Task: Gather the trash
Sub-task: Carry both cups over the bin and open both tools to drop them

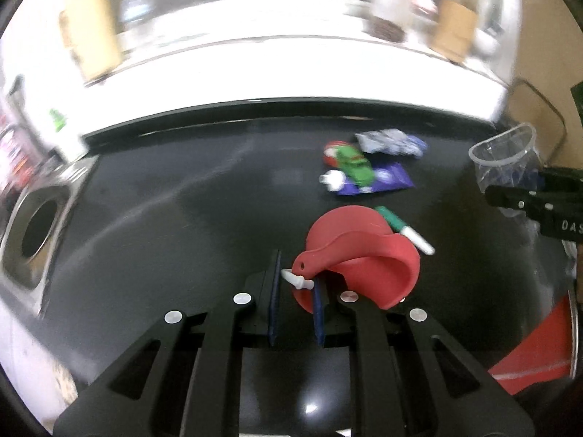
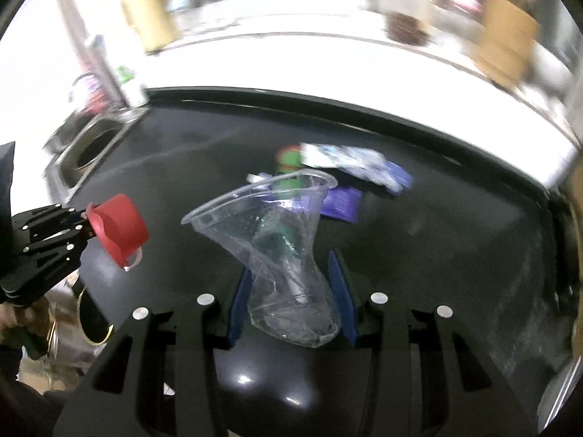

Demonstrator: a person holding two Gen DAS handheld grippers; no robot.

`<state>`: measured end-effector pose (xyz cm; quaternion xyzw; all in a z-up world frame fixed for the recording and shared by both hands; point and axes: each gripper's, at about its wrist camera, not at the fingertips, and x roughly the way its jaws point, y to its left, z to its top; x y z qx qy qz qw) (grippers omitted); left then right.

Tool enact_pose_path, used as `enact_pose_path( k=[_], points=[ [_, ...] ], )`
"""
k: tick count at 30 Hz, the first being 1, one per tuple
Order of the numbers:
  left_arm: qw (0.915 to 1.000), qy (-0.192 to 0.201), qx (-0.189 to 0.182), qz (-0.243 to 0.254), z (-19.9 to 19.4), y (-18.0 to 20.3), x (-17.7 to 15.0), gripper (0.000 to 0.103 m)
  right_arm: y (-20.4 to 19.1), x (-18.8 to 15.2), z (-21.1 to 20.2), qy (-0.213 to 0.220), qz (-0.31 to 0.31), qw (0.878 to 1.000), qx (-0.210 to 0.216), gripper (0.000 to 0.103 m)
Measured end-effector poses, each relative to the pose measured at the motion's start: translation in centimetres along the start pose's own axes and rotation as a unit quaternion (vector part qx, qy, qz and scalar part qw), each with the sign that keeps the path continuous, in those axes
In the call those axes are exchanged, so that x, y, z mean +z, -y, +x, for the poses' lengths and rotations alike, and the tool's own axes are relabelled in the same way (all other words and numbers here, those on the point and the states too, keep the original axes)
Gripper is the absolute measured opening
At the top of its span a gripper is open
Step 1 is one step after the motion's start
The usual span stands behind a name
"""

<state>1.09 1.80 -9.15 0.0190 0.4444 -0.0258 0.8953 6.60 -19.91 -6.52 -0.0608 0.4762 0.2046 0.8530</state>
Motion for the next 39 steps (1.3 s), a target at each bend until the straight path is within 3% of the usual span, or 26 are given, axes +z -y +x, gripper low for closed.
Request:
enact_pose_path(
  k=[5, 10, 17, 21, 25, 28, 35, 39],
  points=[
    [0.9952, 0.012, 0.062, -0.075, -4.2, -6.1, -2.9, 0.014, -8.1, 3.2, 1.3, 0.002, -0.074, 0.995, 0.061, 0.042],
    [0.9786, 0.012, 0.132, -0.158, -8.4, -12.7, -7.5, 0.014, -17.4, 5.2, 2.9, -0.01, -0.156, 0.98, 0.125, 0.042],
    [0.9326, -0.005, 0.229, -0.279, -14.1, -21.0, -16.8, 0.014, -32.7, 4.6, 5.4, -0.045, -0.269, 0.937, 0.22, 0.042],
    [0.9021, -0.024, 0.266, -0.339, -16.1, -25.1, -22.6, 0.014, -42.4, 2.4, 6.7, -0.071, -0.33, 0.901, 0.271, 0.042],
    [0.8781, -0.038, 0.283, -0.384, -16.5, -28.6, -27.9, 0.014, -50.4, -0.6, 8.8, -0.108, -0.369, 0.871, 0.304, 0.042],
    [0.8665, -0.05, 0.28, -0.411, -15.6, -30.7, -31.6, 0.014, -55.1, -3.1, 11.4, -0.137, -0.388, 0.857, 0.31, 0.042],
    [0.8478, -0.072, 0.258, -0.458, -10.0, -34.9, -38.9, 0.014, -63.3, -7.8, 20.2, -0.207, -0.4, 0.844, 0.292, 0.042],
    [0.8385, -0.087, 0.244, -0.48, -6.3, -37.0, -42.7, 0.014, -66.0, -10.4, 24.6, -0.235, -0.412, 0.836, 0.276, 0.042]
  ],
)
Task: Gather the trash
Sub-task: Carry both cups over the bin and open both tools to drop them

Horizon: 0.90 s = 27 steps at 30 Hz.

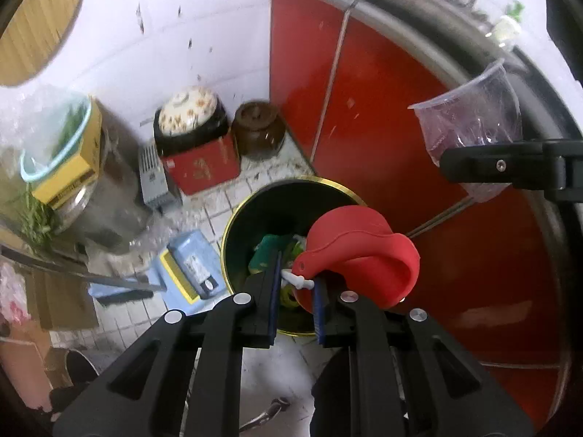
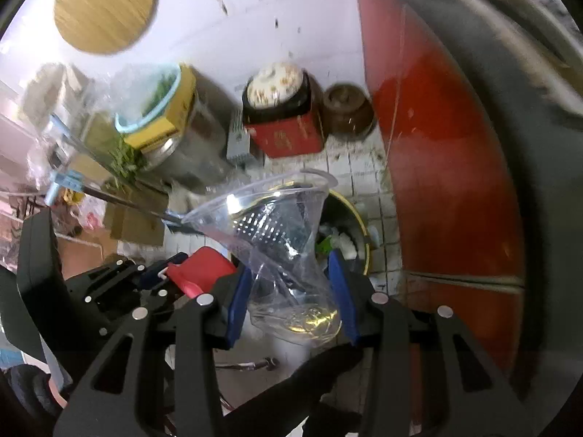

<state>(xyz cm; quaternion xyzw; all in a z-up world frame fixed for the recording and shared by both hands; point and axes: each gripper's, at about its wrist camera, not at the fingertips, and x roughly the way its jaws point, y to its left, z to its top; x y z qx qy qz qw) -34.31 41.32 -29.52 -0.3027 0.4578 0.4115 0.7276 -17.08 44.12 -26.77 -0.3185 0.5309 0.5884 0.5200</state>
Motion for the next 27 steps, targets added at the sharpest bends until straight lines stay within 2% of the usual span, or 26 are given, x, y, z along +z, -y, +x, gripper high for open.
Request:
enact_pose_path(
  k=[6, 8, 9, 10, 11, 12, 13, 21, 24, 27],
  points=[
    [0.9998, -0.016, -0.002, -0.012, 4.2, -1.2, -0.6, 0.014, 0.3, 1.1, 5.5, -0.034, -0.003, 0.999, -0.004, 0.043],
    [0.9998, -0.016, 0.0, -0.011, 4.8, -1.4, -0.8, 0.015, 0.2, 1.4, 6.5, -0.038, -0.006, 0.999, -0.004, 0.046],
    [0.9998, -0.017, -0.003, -0.013, 5.0, -1.4, -0.8, 0.016, 0.3, 1.5, 6.7, -0.039, -0.007, 0.999, -0.003, 0.052],
    [0.9997, -0.018, -0.002, -0.014, 5.2, -1.4, -0.9, 0.031, 0.4, 1.6, 7.0, -0.042, -0.007, 0.999, -0.002, 0.07],
    [0.9996, -0.022, -0.003, -0.016, 5.4, -1.4, -1.0, 0.067, 0.6, 1.7, 7.1, -0.042, -0.007, 0.999, -0.002, 0.076],
    [0.9996, -0.021, 0.002, -0.019, 5.4, -1.3, -1.1, 0.076, 0.7, 1.8, 7.2, -0.037, -0.007, 0.999, -0.005, 0.08],
    [0.9997, -0.01, 0.006, -0.022, 5.2, -1.4, -1.2, 0.079, 0.7, 1.8, 7.3, -0.038, -0.005, 0.999, 0.0, 0.08],
    [0.9997, -0.017, 0.002, -0.018, 4.7, -0.9, -1.1, 0.079, 1.0, 1.5, 6.0, -0.038, 0.0, 0.999, 0.012, 0.08],
    [0.9999, -0.01, 0.002, -0.012, 3.2, -0.4, -1.0, 0.079, 0.9, 1.1, 3.7, -0.026, 0.003, 1.0, 0.014, 0.08],
    [1.0, 0.002, 0.003, 0.003, 0.6, 0.6, -0.4, 0.079, 0.8, 0.3, -0.4, -0.002, 0.007, 1.0, 0.014, 0.081]
  ],
)
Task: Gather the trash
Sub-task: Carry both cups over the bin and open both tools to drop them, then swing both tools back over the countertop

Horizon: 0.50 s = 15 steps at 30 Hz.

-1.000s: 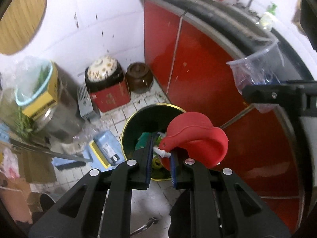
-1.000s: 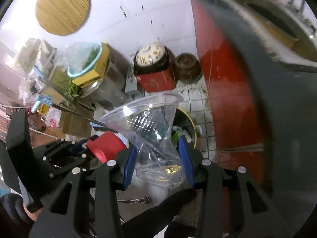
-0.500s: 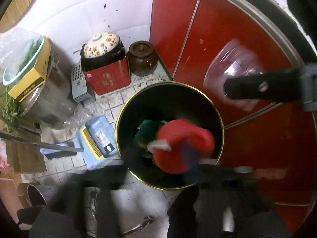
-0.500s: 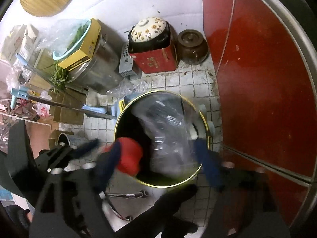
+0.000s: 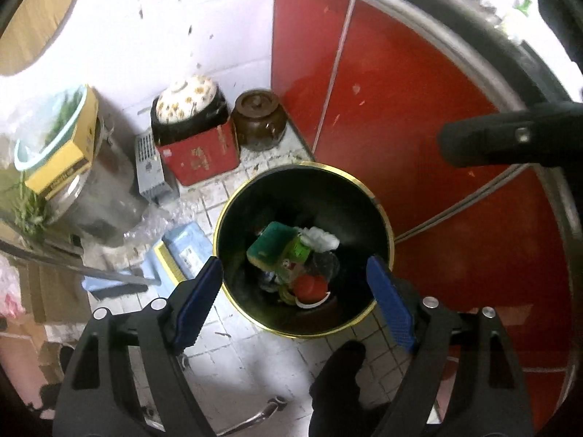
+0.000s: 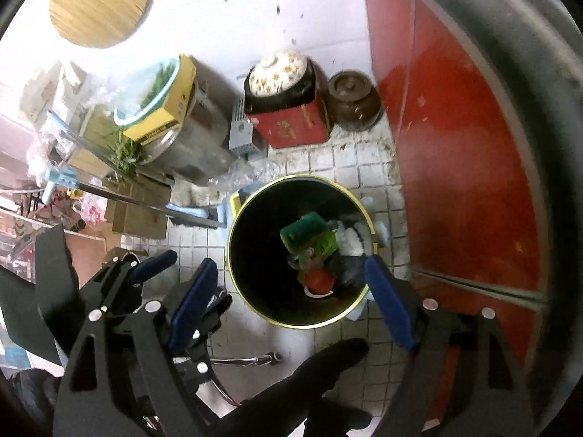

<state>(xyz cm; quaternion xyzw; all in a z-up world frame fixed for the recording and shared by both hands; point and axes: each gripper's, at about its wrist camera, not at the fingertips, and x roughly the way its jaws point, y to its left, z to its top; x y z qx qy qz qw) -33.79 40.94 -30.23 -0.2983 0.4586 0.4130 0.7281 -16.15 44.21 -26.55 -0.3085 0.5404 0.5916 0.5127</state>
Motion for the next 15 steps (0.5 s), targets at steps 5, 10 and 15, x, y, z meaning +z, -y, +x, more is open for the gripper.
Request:
enact_pose_path(
  k=[5, 10, 15],
  points=[
    [0.9974, 0.034, 0.005, 0.063, -7.0, 4.8, 1.9, 0.092, 1.5, -3.3, -11.1, 0.071, 0.023, 0.997, -0.02, 0.089],
    [0.9847, 0.083, -0.041, 0.147, -14.8, 14.1, 3.7, 0.096, 6.0, -11.1, -24.8, 0.156, 0.08, 0.98, -0.099, 0.094],
    [0.9563, 0.106, -0.129, 0.24, -19.5, 25.0, 3.5, 0.096, 11.7, -21.0, -35.2, 0.218, 0.179, 0.941, -0.187, 0.094]
  ],
)
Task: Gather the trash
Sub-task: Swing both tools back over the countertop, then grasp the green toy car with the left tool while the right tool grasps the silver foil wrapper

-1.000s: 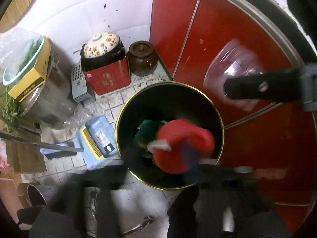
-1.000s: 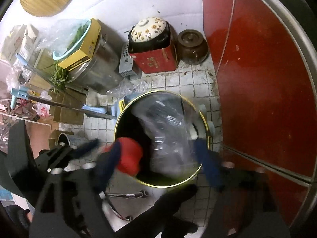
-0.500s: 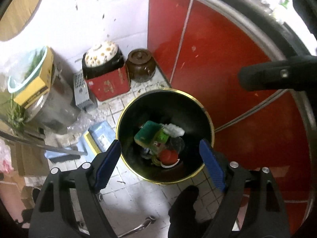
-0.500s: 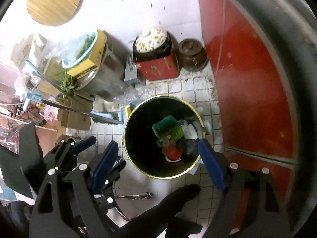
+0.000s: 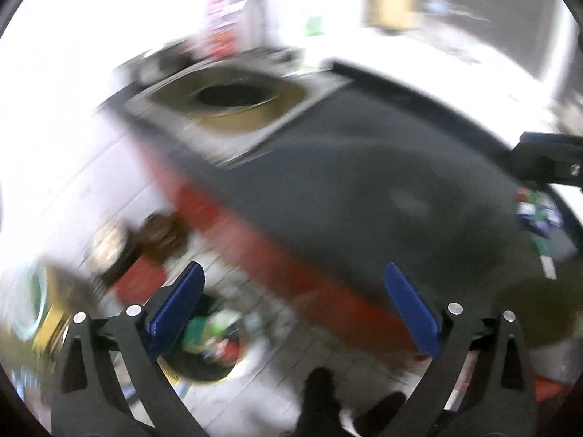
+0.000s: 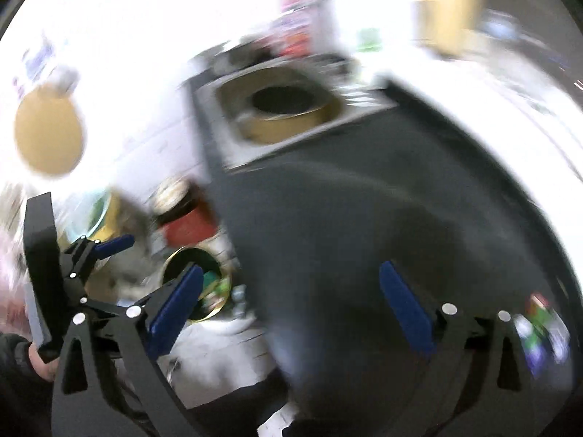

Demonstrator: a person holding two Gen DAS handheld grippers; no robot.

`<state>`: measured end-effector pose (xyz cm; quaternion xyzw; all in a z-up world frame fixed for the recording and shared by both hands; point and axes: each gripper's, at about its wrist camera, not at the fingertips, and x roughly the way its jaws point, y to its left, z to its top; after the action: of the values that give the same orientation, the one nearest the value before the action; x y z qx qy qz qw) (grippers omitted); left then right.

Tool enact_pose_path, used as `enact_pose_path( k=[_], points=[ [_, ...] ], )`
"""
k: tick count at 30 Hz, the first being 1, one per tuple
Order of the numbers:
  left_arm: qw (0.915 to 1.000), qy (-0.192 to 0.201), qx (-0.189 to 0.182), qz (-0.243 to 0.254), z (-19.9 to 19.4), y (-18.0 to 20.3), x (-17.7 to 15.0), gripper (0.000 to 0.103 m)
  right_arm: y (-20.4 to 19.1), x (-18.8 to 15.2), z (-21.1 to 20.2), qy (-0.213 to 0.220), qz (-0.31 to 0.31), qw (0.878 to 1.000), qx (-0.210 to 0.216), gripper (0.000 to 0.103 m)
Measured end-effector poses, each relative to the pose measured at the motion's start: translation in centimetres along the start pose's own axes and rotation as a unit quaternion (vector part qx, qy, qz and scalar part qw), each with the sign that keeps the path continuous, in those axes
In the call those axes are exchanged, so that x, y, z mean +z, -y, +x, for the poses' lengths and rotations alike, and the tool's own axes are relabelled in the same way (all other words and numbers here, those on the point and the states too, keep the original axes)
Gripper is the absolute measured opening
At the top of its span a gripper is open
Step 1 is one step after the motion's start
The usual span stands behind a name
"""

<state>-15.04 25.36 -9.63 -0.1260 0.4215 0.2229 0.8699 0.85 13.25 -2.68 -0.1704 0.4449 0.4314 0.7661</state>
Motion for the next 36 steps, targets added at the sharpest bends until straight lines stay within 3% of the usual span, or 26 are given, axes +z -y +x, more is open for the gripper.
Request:
enact_pose_path(
  k=[4, 9, 15, 19, 25, 36],
  points=[
    [0.9924, 0.016, -0.083, 0.09, 0.1, 9.7, 2.9, 0.096, 8.8, -4.1, -7.1, 0.041, 0.095, 0.991, -0.08, 0.094],
    [0.9671, 0.022, -0.161, 0.196, 0.0, 21.3, 4.1, 0.096, 17.4, -11.1, -14.0, 0.066, 0.197, 0.965, -0.159, 0.094],
    [0.9414, 0.017, -0.206, 0.267, -1.0, 30.9, 2.7, 0.096, 23.2, -18.9, -19.6, 0.085, 0.275, 0.934, -0.214, 0.094],
    [0.9301, 0.014, -0.208, 0.302, -1.4, 35.0, 1.7, 0.096, 25.1, -21.6, -21.3, 0.089, 0.295, 0.925, -0.225, 0.094],
    [0.9289, -0.001, -0.2, 0.311, -0.7, 37.5, 2.0, 0.096, 27.5, -22.9, -21.3, 0.089, 0.299, 0.926, -0.211, 0.094],
    [0.943, -0.039, -0.176, 0.28, 5.2, 42.4, 4.1, 0.096, 33.9, -21.8, -17.0, 0.062, 0.271, 0.945, -0.172, 0.094]
  ],
)
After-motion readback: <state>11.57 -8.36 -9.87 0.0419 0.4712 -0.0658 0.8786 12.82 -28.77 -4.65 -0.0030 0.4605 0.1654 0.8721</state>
